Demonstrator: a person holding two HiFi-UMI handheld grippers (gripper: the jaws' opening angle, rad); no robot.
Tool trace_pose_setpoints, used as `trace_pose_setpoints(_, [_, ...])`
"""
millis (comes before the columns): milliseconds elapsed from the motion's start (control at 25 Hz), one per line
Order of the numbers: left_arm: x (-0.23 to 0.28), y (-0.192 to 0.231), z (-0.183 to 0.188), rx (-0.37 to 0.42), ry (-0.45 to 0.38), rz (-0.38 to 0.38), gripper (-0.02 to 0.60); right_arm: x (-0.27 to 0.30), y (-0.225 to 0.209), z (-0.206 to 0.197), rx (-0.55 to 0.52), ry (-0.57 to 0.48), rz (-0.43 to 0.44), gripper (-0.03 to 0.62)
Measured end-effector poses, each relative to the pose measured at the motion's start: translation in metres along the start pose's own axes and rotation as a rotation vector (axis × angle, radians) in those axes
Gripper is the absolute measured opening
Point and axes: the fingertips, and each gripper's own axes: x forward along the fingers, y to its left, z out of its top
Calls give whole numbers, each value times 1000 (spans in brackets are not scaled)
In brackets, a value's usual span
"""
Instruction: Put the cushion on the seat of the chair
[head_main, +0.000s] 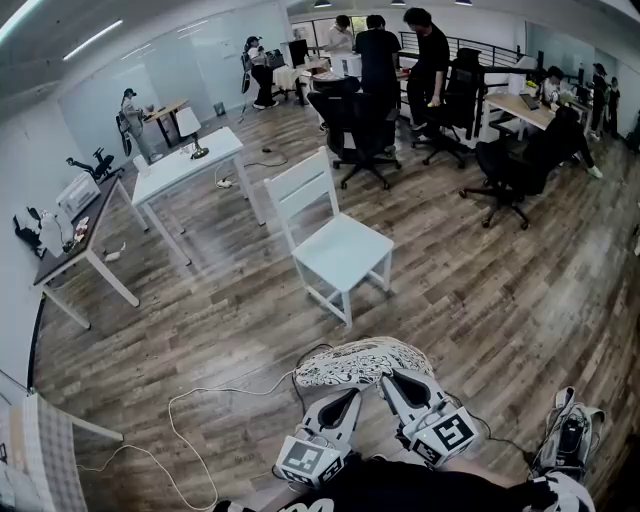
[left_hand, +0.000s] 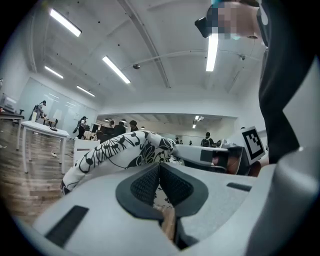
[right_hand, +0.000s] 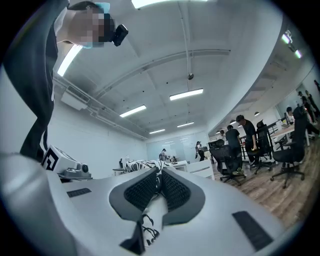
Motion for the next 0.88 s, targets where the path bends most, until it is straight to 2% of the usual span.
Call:
trace_pose_setpoints(280, [-2,-4,-1,-13,28,16,6,-5,-2,3,19,-22,1,40])
trace_pose_setpoints(400, [-3,-6,-4,-5,13,15,6,-6,-1,2,20,-17,8,40])
trace_pose_setpoints(640, [-2,2,-5,-18,-11,37,6,2,-1,-3,29,-13,19,40])
trace_pose_setpoints(880, [13,13,-9,-23,14,29,6,13,-15,-7,41,-5,11,40])
